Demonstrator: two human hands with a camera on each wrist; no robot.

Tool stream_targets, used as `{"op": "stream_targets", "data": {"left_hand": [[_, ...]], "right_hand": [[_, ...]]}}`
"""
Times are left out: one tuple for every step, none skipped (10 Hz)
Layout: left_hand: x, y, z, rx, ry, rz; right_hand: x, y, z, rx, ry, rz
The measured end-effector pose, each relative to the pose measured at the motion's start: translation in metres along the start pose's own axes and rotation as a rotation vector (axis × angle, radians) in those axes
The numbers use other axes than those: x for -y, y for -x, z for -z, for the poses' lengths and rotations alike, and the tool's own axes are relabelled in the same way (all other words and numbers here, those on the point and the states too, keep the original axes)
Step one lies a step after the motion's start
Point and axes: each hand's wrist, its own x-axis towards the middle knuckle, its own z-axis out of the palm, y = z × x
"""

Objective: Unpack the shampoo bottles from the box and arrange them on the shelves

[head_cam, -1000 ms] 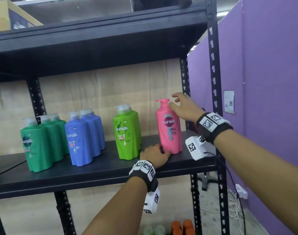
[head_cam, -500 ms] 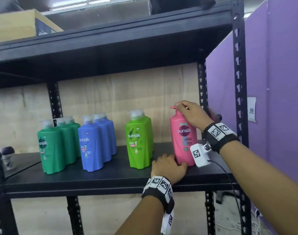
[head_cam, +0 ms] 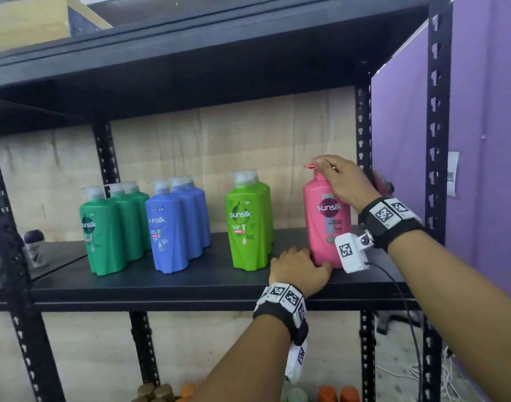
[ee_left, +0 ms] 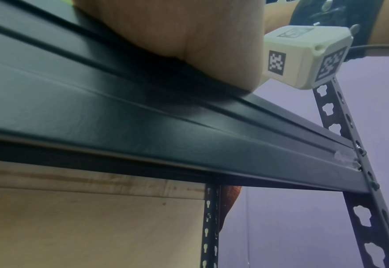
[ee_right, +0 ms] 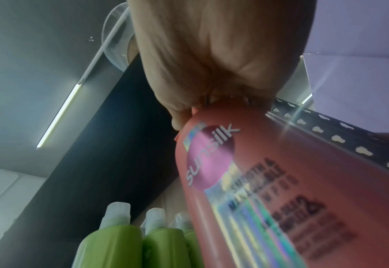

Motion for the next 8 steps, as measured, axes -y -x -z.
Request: {"op": "stream_targets", "data": {"left_hand": [[0.0, 0.001, 0.001, 0.004, 0.003, 0.002], [-0.002, 0.001, 0.003, 0.011, 0.013, 0.003], [-0.004, 0.004, 0.007, -0.009, 0.03, -0.001], [-0.006, 0.009, 0.01, -0.056, 0.113, -0.003], [-0.008, 0.016, 0.012, -0.108, 0.202, 0.005], [-0.006, 0.017, 0.012, -0.156, 0.243, -0.006], [-0.005, 0.027, 0.015, -0.153, 0.305, 0.001], [0.001, 0.028, 0.026, -0.246, 0.424, 0.018]], "right_hand": [[0.002, 0.002, 0.001, 0.001, -0.001, -0.011], [0.004, 0.006, 0.001, -0.029, 0.051, -0.021], [0.009, 0.017, 0.002, -0.061, 0.142, -0.036], [0.008, 0.031, 0.003, -0.157, 0.119, -0.022], [0.009, 0.044, 0.009, -0.247, 0.111, -0.028], [0.008, 0.055, 0.017, -0.256, 0.162, -0.012], [0.009, 0.072, 0.02, -0.217, 0.268, 0.046], [0.015, 0.086, 0.018, -0.131, 0.345, 0.079]]}}
